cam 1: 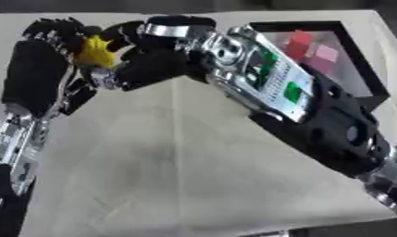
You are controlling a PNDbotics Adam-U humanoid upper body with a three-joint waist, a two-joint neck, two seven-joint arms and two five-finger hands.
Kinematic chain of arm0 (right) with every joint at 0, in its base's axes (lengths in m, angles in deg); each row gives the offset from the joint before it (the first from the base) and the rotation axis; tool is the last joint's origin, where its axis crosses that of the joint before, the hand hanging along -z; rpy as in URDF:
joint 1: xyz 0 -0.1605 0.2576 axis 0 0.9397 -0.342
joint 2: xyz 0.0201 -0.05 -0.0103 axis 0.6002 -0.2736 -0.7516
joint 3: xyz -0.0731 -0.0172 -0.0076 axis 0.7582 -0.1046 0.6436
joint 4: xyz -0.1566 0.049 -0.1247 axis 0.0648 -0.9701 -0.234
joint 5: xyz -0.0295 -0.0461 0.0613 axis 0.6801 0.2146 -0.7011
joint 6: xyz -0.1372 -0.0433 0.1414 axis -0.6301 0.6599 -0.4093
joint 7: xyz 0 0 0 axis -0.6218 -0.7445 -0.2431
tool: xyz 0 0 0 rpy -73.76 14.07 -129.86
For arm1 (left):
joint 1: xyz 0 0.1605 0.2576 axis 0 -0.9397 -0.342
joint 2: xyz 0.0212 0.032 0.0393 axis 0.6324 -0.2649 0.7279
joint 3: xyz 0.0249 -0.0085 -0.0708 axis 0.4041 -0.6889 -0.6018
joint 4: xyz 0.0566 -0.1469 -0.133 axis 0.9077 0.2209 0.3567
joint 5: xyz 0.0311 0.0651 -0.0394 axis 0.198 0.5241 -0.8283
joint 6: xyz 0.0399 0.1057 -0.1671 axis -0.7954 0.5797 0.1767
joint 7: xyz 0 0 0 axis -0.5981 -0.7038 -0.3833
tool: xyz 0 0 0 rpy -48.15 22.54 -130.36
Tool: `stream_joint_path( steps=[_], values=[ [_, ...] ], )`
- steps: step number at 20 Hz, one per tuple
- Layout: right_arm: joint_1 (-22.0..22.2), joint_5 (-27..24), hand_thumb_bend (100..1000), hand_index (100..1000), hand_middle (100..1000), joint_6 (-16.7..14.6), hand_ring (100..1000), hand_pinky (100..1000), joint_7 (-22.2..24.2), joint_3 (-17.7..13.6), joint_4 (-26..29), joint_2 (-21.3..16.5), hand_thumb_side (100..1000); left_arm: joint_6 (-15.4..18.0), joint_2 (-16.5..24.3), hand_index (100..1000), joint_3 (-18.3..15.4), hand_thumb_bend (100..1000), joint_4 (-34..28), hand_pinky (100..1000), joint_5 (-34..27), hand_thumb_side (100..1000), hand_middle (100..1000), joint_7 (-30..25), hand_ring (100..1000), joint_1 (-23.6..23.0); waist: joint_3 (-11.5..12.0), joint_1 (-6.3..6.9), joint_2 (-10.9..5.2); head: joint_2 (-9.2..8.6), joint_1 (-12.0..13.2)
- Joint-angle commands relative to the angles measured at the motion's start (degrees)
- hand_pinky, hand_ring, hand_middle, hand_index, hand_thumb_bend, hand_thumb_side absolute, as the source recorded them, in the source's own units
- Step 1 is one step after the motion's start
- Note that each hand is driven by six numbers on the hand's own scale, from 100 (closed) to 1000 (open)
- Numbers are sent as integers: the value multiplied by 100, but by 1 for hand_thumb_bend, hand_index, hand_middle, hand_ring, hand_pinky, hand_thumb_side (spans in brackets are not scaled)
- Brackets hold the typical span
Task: Pick up the objects with one hand, pass them to the other hand, and then place them into the box on the other side of the table.
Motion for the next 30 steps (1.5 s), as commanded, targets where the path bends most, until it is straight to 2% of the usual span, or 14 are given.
stream_joint_path(
  steps=[1,9,17,24,27,29,30],
  values=[
    [-137,218,251,1000,974,-135,992,986,-71,18,-240,27,421,35,7,738,-21,112,-58,667,-71,100,566,155,589,86,17,5,-143,6,-54],
    [-114,749,270,1000,974,-251,993,995,-345,-38,-374,5,402,11,42,738,-10,124,-12,667,18,100,567,172,590,56,6,-17,-136,17,-27],
    [-195,598,232,1000,973,-332,990,996,-146,36,-538,102,431,154,-78,735,36,100,20,667,-22,100,568,375,589,151,41,-30,-81,-27,-93],
    [-258,655,250,1000,975,-447,993,1000,-94,45,-905,179,443,322,-158,733,79,100,4,665,52,100,566,714,589,218,93,-55,-49,-28,-153],
    [-315,617,268,1000,949,-588,978,991,-122,32,-1106,257,400,429,-213,734,132,100,52,666,65,100,567,787,591,243,127,-60,-23,-53,-192],
    [-344,525,279,1000,863,-631,940,970,-235,6,-1233,304,330,504,-243,734,179,100,79,667,79,100,569,823,592,255,141,-64,-9,-62,-217],
    [-351,460,275,1000,860,-624,939,969,-344,-9,-1290,326,330,540,-253,734,196,100,80,667,87,100,569,849,592,260,146,-64,-5,-62,-227]
  ],
)
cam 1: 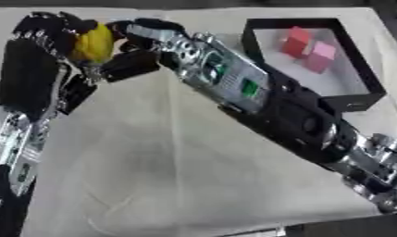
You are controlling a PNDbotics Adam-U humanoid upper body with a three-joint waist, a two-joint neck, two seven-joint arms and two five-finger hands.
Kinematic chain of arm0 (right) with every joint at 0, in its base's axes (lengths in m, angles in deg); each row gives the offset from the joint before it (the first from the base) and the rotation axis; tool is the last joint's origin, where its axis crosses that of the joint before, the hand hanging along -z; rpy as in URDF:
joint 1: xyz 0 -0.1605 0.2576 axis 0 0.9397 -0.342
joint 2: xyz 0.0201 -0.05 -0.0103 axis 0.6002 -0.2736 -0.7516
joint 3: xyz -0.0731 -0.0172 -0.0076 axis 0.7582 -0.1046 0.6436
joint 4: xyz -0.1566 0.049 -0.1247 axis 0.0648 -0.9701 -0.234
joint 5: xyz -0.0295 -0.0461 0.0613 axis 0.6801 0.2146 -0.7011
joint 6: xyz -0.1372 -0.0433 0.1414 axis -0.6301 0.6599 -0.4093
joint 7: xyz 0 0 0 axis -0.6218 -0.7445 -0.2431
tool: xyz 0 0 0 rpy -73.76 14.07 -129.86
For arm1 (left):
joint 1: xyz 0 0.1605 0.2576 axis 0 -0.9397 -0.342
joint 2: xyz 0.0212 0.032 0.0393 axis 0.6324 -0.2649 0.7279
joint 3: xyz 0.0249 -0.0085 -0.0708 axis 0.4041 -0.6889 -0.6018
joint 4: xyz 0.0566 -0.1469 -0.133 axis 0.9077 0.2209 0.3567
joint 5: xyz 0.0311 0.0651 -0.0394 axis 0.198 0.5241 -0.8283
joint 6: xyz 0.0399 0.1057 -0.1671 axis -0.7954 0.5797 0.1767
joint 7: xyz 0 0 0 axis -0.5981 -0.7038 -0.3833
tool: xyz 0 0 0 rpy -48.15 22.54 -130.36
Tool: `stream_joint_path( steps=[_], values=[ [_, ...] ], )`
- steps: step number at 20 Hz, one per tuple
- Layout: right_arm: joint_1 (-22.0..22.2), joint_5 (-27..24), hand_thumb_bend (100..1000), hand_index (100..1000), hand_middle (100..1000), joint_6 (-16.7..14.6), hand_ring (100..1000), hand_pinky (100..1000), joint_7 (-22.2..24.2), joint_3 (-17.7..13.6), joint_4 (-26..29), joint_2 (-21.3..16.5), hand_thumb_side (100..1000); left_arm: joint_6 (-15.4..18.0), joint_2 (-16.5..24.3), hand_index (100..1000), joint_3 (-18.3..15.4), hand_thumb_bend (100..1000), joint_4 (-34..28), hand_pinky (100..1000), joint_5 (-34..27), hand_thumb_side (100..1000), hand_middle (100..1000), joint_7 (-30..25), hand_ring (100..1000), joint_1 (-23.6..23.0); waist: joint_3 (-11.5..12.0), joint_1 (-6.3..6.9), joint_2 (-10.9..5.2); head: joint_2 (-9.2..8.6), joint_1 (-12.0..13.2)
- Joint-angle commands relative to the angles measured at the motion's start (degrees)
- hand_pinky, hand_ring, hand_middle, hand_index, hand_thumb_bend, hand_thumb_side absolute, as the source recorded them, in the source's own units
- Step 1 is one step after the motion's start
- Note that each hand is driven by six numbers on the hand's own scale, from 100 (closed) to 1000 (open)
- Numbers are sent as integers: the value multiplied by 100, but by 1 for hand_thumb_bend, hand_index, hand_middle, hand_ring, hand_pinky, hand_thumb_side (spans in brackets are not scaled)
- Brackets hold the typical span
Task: Pick up the objects with one hand, pass them to the other hand, and then place them into the box on the other side of the table.
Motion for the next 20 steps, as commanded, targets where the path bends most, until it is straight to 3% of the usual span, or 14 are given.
stream_joint_path(
  steps=[1,4,6,8,11,13,16,20],
  values=[
    [-135,-187,251,1000,816,-35,916,959,-270,-99,-134,32,297,113,-45,734,49,100,-56,668,41,100,569,83,592,136,17,27,-92,-57,-53],
    [-132,-486,100,897,618,-53,818,941,-661,-123,-255,70,259,145,-64,735,60,100,-27,670,46,100,569,94,591,143,25,29,-84,-61,-73],
    [-119,-839,100,843,561,-188,782,935,-925,-145,-276,84,195,157,-73,736,61,136,-12,672,37,100,570,82,592,142,23,29,-79,-62,-74],
    [-77,-1273,100,747,490,-353,740,911,-1207,-138,-240,18,100,156,-73,744,61,343,6,677,20,100,576,53,596,137,19,28,-77,-56,-72],
    [-7,-1837,100,670,440,-456,704,895,-1455,-94,-97,-117,100,98,-64,771,46,529,15,696,3,100,600,44,618,129,15,31,-78,-58,-74],
    [31,-2107,199,629,401,-462,674,885,-1513,-73,-3,-195,100,8,-56,832,27,652,24,742,20,118,669,29,681,119,8,32,-82,-60,-72],
    [66,-2318,272,611,385,-424,666,882,-1527,-75,104,-283,100,-201,-48,913,-34,765,43,813,77,236,760,-54,767,89,-7,35,-94,-50,-67],
    [122,-2361,347,605,383,-356,660,879,-1533,-124,206,-413,100,-567,-30,928,-212,841,107,841,-7,316,778,-330,787,29,-41,43,-126,-18,-44]
  ],
)
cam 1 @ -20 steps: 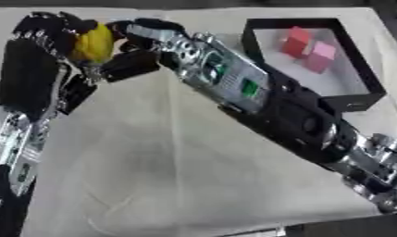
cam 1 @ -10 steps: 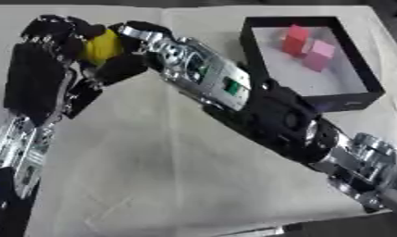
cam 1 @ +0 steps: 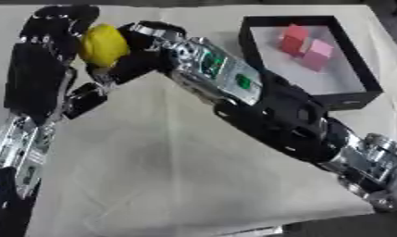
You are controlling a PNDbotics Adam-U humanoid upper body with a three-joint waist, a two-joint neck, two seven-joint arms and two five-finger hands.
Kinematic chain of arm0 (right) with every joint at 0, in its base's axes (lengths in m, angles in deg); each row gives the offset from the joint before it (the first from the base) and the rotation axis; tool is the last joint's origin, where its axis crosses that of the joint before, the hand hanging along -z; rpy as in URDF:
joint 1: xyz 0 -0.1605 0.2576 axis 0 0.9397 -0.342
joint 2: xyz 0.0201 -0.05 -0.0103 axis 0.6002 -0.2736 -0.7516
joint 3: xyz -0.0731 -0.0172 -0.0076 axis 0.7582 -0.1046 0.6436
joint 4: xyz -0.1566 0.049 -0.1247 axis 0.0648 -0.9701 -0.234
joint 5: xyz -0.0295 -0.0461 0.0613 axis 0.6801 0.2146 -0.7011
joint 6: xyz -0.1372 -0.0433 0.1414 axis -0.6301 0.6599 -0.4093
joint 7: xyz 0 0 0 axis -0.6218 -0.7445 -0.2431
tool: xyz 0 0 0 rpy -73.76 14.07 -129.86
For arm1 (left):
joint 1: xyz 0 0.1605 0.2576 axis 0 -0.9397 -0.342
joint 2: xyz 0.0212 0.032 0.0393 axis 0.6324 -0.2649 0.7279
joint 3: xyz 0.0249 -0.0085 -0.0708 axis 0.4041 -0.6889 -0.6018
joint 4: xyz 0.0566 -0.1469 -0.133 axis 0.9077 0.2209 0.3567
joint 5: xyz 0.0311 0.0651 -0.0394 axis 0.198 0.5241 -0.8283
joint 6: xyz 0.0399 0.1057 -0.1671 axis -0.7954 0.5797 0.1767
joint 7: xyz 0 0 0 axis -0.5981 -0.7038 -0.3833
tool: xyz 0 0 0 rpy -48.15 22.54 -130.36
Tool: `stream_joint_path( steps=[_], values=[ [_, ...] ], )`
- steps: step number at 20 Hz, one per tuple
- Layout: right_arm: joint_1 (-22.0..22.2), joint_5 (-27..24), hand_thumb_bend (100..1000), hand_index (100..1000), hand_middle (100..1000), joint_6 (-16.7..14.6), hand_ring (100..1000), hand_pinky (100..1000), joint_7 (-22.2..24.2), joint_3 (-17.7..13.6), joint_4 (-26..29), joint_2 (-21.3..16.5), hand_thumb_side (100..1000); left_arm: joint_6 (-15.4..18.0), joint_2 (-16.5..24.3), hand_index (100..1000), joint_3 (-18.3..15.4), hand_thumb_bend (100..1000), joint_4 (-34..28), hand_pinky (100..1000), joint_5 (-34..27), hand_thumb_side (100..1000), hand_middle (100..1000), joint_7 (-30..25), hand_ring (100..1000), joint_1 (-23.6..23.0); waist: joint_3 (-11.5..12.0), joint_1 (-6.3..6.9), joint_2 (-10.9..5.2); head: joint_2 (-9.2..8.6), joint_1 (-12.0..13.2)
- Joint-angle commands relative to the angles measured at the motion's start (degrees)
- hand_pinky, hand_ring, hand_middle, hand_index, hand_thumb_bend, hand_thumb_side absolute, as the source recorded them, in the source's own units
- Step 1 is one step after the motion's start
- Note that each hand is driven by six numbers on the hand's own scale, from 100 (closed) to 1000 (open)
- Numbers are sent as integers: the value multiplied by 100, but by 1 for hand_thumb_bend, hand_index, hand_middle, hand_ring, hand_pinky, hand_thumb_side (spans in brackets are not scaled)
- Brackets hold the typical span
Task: Pick up the objects with one hand, pass them to the other hand, and then place them into the box on the other side of the table.
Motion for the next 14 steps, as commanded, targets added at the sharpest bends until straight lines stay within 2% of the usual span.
stream_joint_path(
  steps=[1,4,8,14],
  values=[
    [-43,-65,348,606,383,59,659,878,-13,-107,238,-245,100,-291,81,929,-228,844,28,842,-59,324,778,-221,787,23,-32,33,-150,-12,30],
    [47,-72,337,609,386,147,658,874,-9,-163,400,-435,100,-475,195,928,-384,842,104,841,-108,358,777,-390,786,-31,-90,37,-188,29,73],
    [271,-142,336,610,387,228,658,877,-28,-377,711,-813,100,-647,470,920,-565,833,198,831,-213,357,771,-463,780,-101,-171,53,-220,53,132],
    [606,-534,323,614,389,195,656,883,-240,-767,1017,-1232,100,-595,816,902,-584,815,201,816,-338,372,758,-480,767,-221,-258,96,-204,31,57]
  ],
)
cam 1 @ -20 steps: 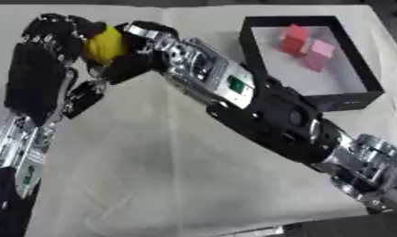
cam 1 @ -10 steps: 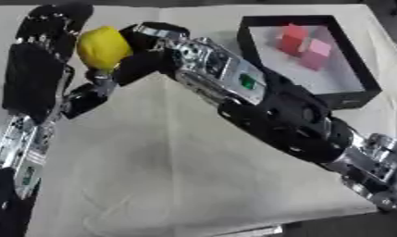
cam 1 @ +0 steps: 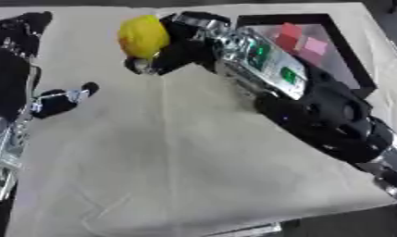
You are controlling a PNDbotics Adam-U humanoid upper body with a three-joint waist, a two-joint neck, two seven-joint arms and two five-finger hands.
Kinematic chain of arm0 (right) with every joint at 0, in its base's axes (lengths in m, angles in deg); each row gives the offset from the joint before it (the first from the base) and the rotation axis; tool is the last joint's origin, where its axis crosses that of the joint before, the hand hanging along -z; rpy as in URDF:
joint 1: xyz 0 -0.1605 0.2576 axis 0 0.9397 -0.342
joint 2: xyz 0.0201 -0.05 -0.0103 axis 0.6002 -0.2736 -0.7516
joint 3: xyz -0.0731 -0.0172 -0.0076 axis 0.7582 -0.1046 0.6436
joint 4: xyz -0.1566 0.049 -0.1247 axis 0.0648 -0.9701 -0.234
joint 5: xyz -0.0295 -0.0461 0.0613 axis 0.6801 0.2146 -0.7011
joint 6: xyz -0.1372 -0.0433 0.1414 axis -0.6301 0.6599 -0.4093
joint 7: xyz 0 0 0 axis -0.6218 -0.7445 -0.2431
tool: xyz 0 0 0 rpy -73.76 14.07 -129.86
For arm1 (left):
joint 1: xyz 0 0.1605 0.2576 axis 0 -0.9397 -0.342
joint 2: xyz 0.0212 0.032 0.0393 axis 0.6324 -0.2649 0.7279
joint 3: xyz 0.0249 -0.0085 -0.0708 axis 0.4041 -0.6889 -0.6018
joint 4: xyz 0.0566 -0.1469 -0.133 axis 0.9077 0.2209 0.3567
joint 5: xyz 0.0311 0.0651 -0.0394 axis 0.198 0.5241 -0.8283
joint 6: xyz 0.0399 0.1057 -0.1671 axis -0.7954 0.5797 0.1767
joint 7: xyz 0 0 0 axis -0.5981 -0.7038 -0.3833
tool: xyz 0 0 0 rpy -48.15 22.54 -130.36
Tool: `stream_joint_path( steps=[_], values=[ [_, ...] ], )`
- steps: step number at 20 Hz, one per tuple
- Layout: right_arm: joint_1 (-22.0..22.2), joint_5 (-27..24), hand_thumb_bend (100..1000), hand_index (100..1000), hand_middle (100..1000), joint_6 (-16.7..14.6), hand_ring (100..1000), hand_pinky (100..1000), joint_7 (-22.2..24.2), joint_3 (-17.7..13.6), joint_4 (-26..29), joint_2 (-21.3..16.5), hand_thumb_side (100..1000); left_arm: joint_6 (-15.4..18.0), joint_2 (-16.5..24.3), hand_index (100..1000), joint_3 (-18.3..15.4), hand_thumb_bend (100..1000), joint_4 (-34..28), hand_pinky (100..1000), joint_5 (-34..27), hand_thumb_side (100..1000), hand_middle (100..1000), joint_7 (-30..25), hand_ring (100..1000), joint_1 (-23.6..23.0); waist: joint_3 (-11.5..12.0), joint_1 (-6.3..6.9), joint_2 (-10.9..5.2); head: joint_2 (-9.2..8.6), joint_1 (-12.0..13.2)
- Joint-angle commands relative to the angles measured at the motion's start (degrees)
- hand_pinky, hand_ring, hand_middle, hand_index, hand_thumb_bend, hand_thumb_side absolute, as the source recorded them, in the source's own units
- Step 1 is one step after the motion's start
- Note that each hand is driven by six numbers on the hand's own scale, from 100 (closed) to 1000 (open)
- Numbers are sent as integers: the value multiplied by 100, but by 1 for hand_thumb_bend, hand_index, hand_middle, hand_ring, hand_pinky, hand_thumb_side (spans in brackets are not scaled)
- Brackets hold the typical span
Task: Pick up the objects with one hand, pass them to the other hand, and then place them into the box on the other side of the table.
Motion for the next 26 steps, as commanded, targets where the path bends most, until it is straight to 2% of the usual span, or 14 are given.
stream_joint_path(
  steps=[1,3,7,10,12,13,15,17,21,23,24,25,26],
  values=[
    [42,-233,320,615,389,-30,656,883,-137,-285,256,-376,100,55,318,899,-23,807,-69,815,-114,375,759,-64,767,1,-28,28,-157,-20,-73],
    [194,-356,316,617,391,-56,657,884,-205,-429,369,-616,100,141,551,887,15,791,-81,811,-240,386,753,-171,762,-63,-53,41,-153,-23,-139],
    [676,-492,285,629,402,-194,661,880,-162,-869,501,-1233,100,326,1177,846,12,658,-329,795,-867,350,734,-332,745,-196,-59,72,-122,-81,-355],
    [1049,-300,254,643,416,-361,668,874,108,-1218,437,-1657,100,519,1613,810,-69,493,-610,780,-1749,340,692,-616,705,-301,-47,88,-92,-131,-492],
    [1284,-19,245,646,421,-503,672,871,354,-1432,277,-1888,100,647,1855,803,-196,432,-776,797,-2555,374,680,-981,693,-390,-39,97,-69,-178,-565],
    [1392,147,246,647,422,-577,674,868,466,-1535,158,-1983,100,659,1963,799,-285,398,-846,809,-2995,420,673,-1192,685,-442,-37,102,-57,-206,-600],
    [1579,479,249,647,423,-740,675,866,647,-1724,-63,-2139,100,607,2155,801,-485,404,-1009,819,-3806,450,677,-1540,688,-544,-29,115,-35,-257,-664],
    [1743,804,252,648,425,-887,676,862,747,-1899,-268,-2268,100,503,2294,800,-705,403,-1168,824,-4321,463,675,-1680,686,-636,-17,128,-18,-294,-727],
    [1951,1482,260,660,443,-1148,686,854,848,-2136,-671,-2455,100,313,2422,801,-1051,409,-1428,829,-4918,483,669,-1609,681,-760,-8,143,3,-410,-925],
    [2003,1944,307,681,469,-1321,704,852,969,-2192,-797,-2523,100,246,2425,803,-1156,407,-1520,829,-5106,484,668,-1552,679,-791,-1,151,8,-452,-1028],
    [2018,2206,399,757,553,-1418,749,861,1067,-2199,-849,-2554,100,213,2424,808,-1189,405,-1554,831,-5172,495,669,-1533,678,-804,2,152,10,-469,-1059],
    [2039,2521,397,776,574,-1539,757,864,1200,-2208,-908,-2585,100,175,2414,808,-1229,405,-1588,831,-5248,496,669,-1505,678,-825,5,153,11,-482,-1079],
    [2052,2853,379,871,703,-1678,817,890,1330,-2231,-968,-2605,100,145,2408,808,-1261,407,-1625,832,-5308,495,670,-1481,678,-846,8,154,12,-491,-1085]
  ],
)
